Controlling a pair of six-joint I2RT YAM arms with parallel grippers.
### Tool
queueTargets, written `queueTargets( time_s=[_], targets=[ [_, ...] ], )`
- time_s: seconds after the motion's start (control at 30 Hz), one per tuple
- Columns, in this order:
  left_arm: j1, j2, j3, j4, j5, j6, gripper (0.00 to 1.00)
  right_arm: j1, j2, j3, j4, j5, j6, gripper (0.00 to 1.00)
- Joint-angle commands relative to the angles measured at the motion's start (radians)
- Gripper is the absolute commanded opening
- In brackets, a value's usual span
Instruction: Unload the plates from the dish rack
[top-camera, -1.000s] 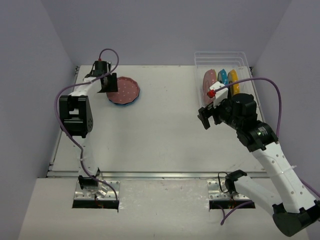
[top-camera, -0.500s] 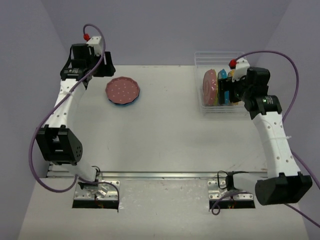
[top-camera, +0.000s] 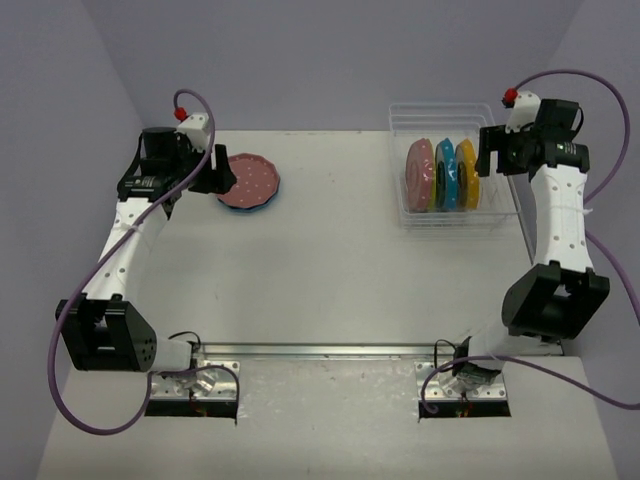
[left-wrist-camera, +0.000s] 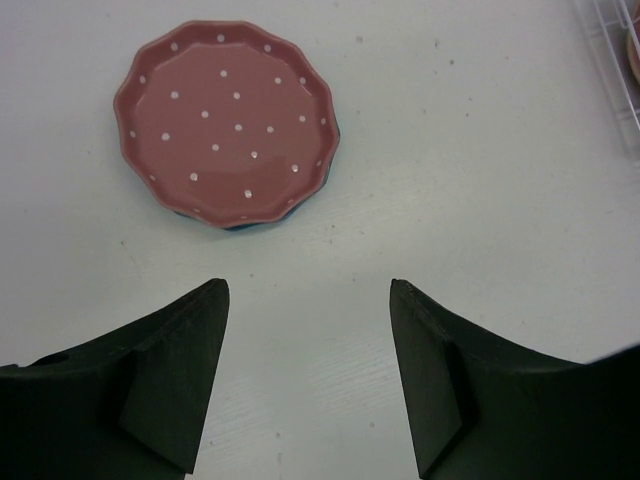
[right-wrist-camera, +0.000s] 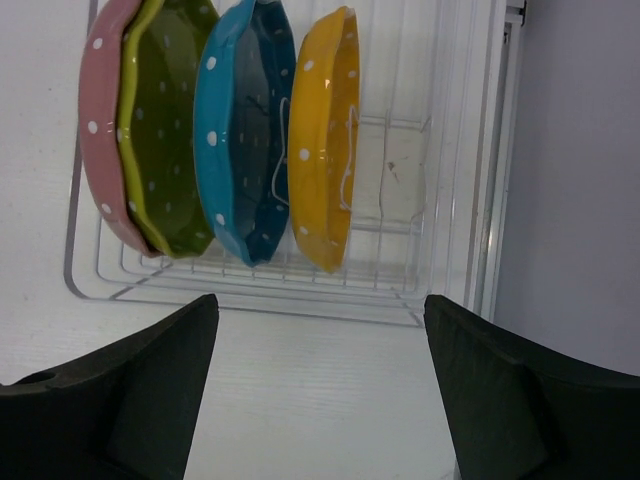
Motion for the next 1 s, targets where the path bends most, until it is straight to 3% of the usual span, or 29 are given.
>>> queueTargets(
  time_s=[0.0,0.23,0.63,0.87,0.97],
  targets=[
    [-0.011,-0.022,-0.008,0.060,0.034,0.017,0.63,0.000,0.092,0.113,-0.030,-0.032,-0.043,0.82],
    [-0.011,0.018,0.010,0.066,0.029,0.031,0.63,0.000,0.218,0.155,-0.039,-0.034,-0.050,0.78],
    [-0.011,0.071,0.014,0.064,0.017,0.036,0.63,0.024,0.327,0.019,0.189,0.021,-0.042,0.67],
    [-0.011,0.082,-0.003,0.069,0.010,0.031,0.63,0.026,0.350,-0.017,0.223,-0.002,0.008,0.54],
    [-0.011,0.086,-0.004,0.068,0.018,0.026,0.63,0.026,0.333,-0.023,0.200,-0.054,0.048,0.39]
  ],
)
